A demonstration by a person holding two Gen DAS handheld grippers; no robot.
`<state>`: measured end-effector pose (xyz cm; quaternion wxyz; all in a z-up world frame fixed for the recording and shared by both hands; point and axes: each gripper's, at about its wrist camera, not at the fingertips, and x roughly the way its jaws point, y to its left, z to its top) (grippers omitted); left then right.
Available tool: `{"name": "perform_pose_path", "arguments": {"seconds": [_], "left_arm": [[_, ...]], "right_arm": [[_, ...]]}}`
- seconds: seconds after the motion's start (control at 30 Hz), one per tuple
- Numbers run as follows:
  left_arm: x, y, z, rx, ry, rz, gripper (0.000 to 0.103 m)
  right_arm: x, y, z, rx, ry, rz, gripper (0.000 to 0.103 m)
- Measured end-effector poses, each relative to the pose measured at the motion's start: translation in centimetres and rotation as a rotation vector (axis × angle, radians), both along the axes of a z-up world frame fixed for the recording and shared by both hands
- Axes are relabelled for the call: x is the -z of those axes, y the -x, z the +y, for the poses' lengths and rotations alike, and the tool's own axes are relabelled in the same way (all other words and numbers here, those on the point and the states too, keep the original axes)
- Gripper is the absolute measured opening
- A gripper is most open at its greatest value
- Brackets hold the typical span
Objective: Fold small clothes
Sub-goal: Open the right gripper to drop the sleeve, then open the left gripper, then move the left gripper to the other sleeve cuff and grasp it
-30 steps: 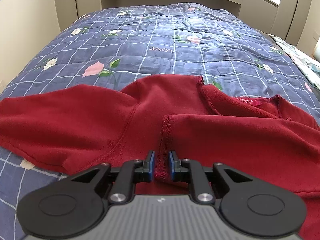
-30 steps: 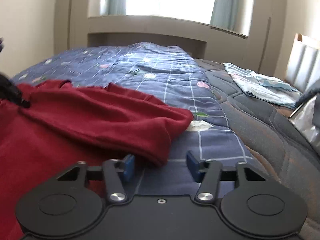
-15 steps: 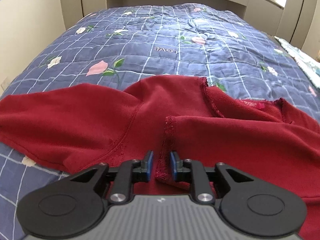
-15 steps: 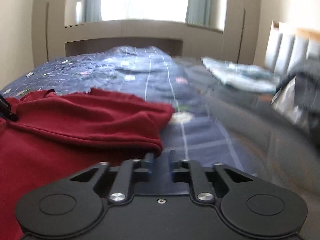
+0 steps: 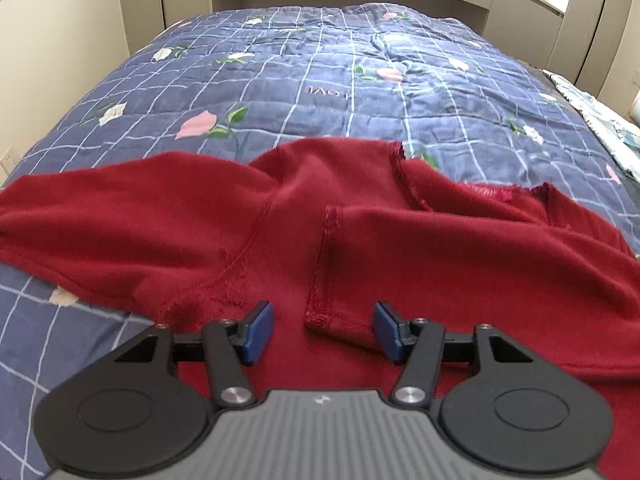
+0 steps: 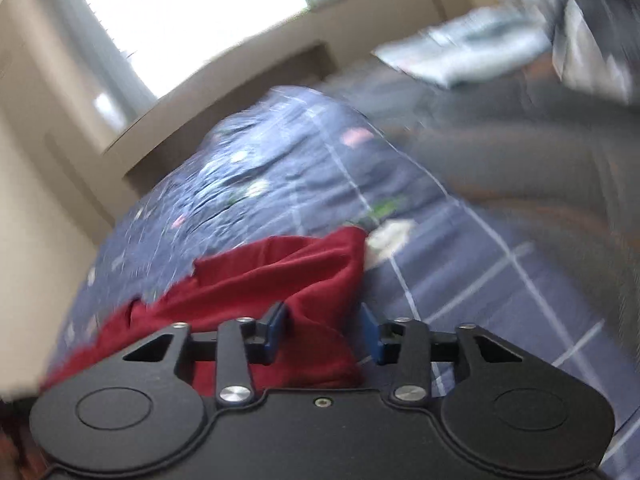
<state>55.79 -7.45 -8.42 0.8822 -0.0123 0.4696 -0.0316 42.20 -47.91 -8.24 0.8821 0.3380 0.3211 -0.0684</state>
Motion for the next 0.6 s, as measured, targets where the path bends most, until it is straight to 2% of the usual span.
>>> {"name": "perform_pose_path", "arguments": {"seconds": [0.03,0.17,0.2,0.23,0.27,0.3,0.33,0.37,0.47,0.53,0.6], "left_arm": [[0.1,0.1,0.0,0.002,-0.004,-0.002,0.063],[0.3,0.0,0.1,-0.001,0.000,0.001,0.065],[0.3,0.1,0.1,-0.002,0.006,0.000,0.066],[0.1,0.2,0.3,0.000,0.015,0.000,0.072],[-0.1,0.3,0.4,0.003,0.023,-0.001,0.077],[-0.3,0.4,0.6,0.006,0.031,-0.008,0.089],[-0.6,0.7,0.7,0.003,0.035,-0.020,0.094],[-0.8,0.9,0.9,-0.009,0.036,-0.030,0.094],[-1.6,1.6,1.7,-0.031,0.049,-0.020,0.094],[-2.5,2.5,2.7,-0.041,0.071,-0.042,0.101],[-3.3,3.3,4.2,-0.074,0.070,-0.074,0.103]], "right_arm": [[0.2,0.1,0.1,0.008,-0.011,0.007,0.013],[0.6,0.0,1.9,-0.048,0.145,0.044,0.011],[0.6,0.1,2.4,-0.063,0.186,0.043,0.014],[0.2,0.5,3.0,-0.068,0.241,0.036,0.018],[-0.5,0.9,3.9,-0.069,0.313,0.020,0.027],[-0.7,1.2,4.5,-0.077,0.378,0.016,0.034],[-0.4,1.1,4.8,-0.089,0.422,0.040,0.037],[0.3,0.6,4.9,-0.102,0.443,0.089,0.038],[0.3,0.7,4.9,-0.095,0.436,0.089,0.038],[-0.8,1.3,5.4,-0.071,0.478,0.060,0.046],[-2.2,2.2,6.4,-0.075,0.493,0.010,0.081]]}}
